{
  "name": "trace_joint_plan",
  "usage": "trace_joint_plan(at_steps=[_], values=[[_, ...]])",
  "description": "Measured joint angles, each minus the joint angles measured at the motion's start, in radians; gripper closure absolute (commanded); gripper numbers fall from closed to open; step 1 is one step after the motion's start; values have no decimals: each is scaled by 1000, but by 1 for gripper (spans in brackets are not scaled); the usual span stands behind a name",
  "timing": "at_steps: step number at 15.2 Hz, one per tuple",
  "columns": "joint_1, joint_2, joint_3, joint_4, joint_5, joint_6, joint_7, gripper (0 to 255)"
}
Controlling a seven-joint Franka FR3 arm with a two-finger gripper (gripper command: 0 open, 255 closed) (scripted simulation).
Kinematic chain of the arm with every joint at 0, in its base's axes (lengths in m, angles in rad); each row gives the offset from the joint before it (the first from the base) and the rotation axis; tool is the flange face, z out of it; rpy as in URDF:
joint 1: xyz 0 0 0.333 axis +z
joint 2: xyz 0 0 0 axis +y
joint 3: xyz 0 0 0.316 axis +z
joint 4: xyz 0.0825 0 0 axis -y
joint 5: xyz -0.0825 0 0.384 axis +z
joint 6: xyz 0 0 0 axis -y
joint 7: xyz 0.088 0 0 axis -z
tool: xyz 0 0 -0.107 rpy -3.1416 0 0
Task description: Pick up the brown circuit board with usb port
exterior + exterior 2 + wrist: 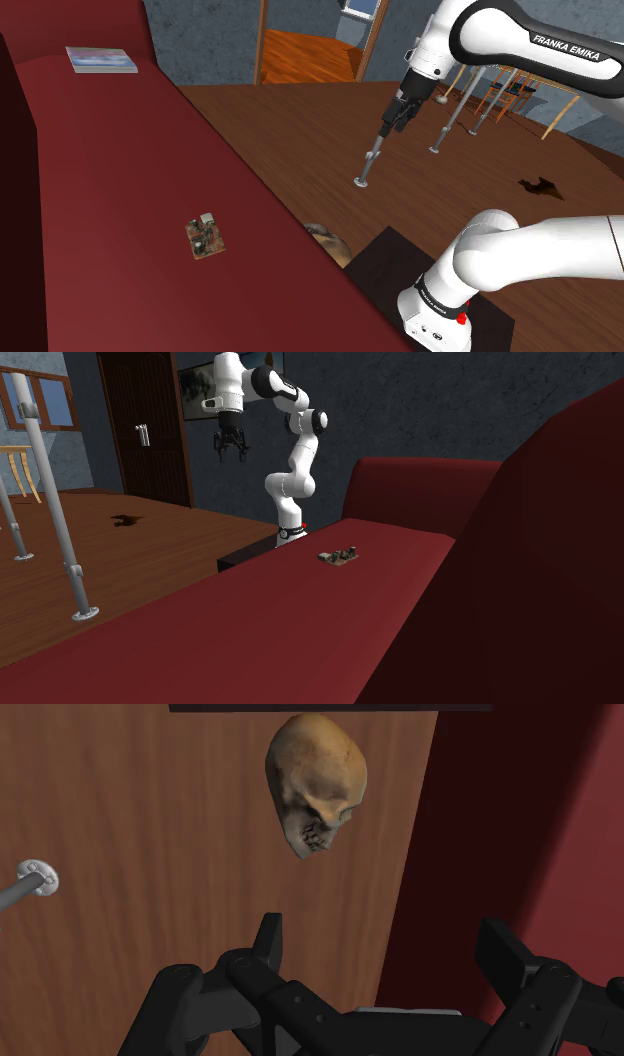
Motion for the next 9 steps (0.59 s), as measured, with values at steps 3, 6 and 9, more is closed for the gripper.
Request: trace_joint_plan(at_steps=[3, 6, 9], values=[[10, 11, 18, -12, 17, 18, 19, 0], [32, 52, 61, -20, 54, 61, 63, 0], [58, 104, 111, -19, 96, 107, 115, 0]])
